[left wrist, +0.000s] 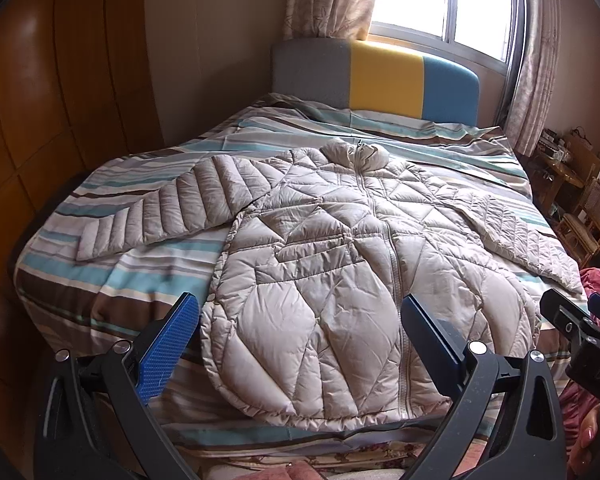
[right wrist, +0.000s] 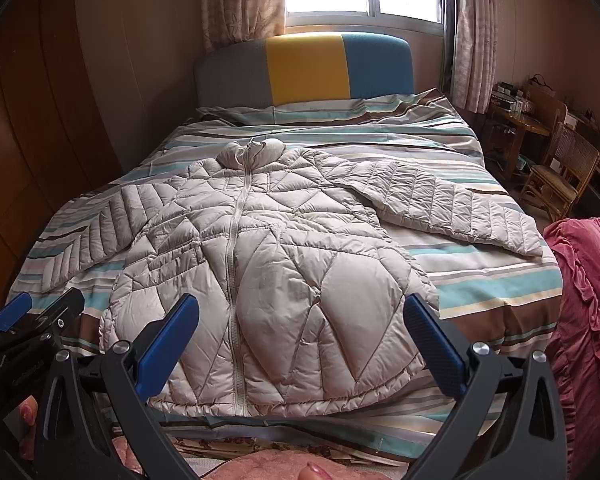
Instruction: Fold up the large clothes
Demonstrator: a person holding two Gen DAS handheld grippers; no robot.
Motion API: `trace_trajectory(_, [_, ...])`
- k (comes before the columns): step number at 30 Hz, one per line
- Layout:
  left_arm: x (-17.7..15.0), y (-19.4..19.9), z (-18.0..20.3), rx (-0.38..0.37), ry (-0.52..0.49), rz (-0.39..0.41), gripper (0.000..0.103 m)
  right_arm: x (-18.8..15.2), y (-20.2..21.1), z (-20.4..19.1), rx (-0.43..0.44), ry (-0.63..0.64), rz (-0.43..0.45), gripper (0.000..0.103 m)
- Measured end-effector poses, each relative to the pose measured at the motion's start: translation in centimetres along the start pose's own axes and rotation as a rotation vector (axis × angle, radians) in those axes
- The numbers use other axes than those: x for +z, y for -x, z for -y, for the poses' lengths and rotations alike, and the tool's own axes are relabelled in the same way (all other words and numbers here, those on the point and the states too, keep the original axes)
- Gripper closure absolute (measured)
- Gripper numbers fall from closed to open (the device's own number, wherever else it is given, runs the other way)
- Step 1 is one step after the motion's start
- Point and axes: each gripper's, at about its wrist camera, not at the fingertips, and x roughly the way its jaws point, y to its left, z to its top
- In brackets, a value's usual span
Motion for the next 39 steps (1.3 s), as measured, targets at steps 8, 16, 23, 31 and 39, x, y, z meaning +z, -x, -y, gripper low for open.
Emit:
trace_trajectory(8, [0.4,-1.1,-0.3,0.029,0.005,-0.019,0.003,0.4,-1.6,1.2,-0.021,-0.037,-0.022,0.002])
trace_trajectory(16, [1.4,-5.0,-0.4,0.106,-0.001,-0.046,0.003,1.6,-5.8,5.2,-0.111,-0.068,0.020,0.002])
trace_trajectory(23, [3.0,-11.0,-0.9,0.213,-0.010,-0.070,0.003,2.7,-11.5,11.3,-0.152,-0.136,0.018,0.002])
trace_trajectory(31, [4.4,-16.9,-1.5,0.236,0.005,-0.114,0.003,5.2,-15.6,18.2,-0.192,-0.233,0.023,0.002])
trace_trajectory(39, [5.1,-22.7,-2.1,0.200,0.008,-0.162,0.003,5.9,-20.6,25.9,-0.367,-0.331,-0.050,0.002])
